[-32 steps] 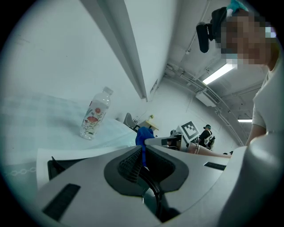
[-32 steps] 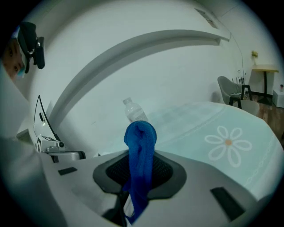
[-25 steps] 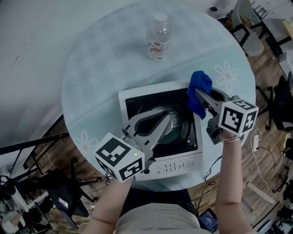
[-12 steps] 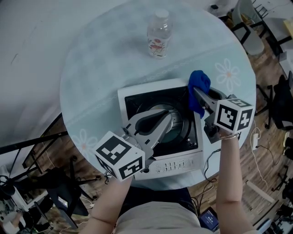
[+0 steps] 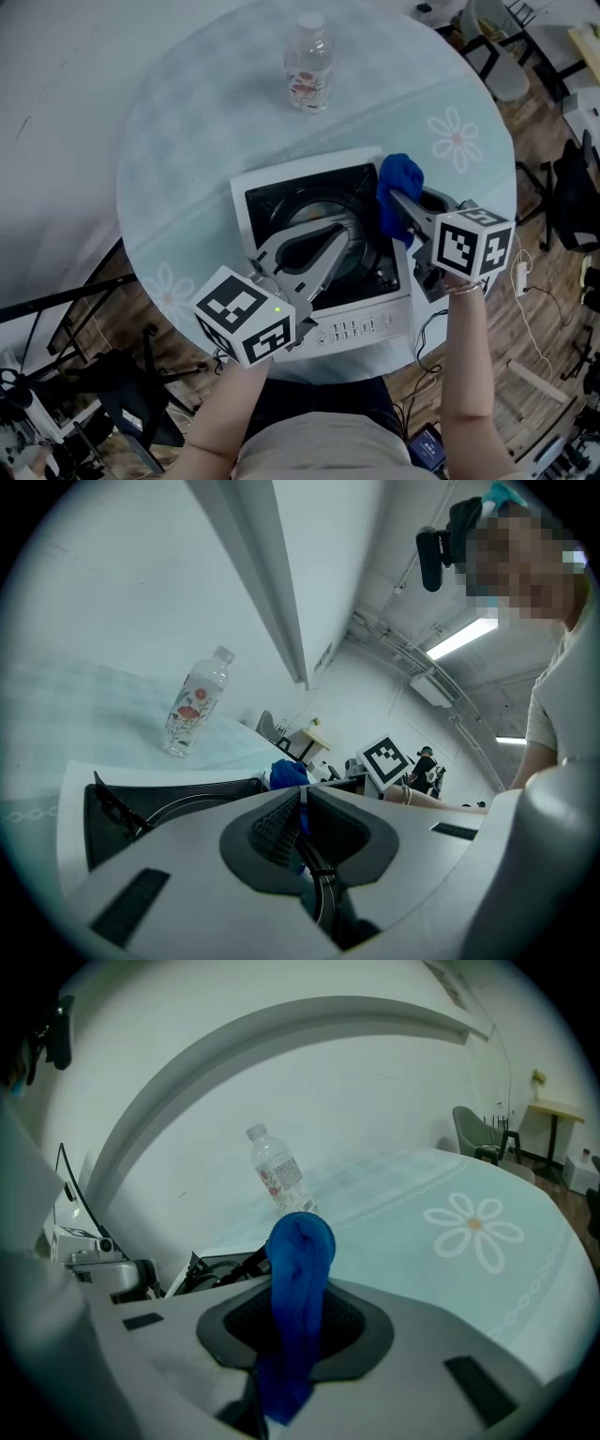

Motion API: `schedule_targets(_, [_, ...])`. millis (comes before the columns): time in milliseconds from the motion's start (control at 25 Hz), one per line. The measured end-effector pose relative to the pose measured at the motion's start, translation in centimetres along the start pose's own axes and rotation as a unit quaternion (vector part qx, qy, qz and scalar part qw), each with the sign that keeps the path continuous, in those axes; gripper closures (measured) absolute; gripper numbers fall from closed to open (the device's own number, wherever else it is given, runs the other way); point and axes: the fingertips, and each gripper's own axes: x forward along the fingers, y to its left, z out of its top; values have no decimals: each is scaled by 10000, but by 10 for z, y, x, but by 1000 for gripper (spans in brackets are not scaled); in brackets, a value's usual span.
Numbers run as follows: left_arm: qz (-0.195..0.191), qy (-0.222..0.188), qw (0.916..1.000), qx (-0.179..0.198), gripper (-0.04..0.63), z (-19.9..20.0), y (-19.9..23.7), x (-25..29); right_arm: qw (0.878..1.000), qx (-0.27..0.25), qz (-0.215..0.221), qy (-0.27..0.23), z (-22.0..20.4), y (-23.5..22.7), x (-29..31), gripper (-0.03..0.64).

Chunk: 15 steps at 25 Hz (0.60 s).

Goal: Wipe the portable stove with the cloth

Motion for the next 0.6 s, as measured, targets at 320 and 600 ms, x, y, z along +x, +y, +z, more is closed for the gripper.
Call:
schedule_targets(320, [26, -5, 10000, 49, 557, -8, -6, -7, 10000, 63, -14, -3, -18, 4, -14, 517])
schedule_targets(600, [-61, -9, 9999, 98, 557, -10, -12, -14, 9999, 108, -116, -33, -34, 7, -27, 517])
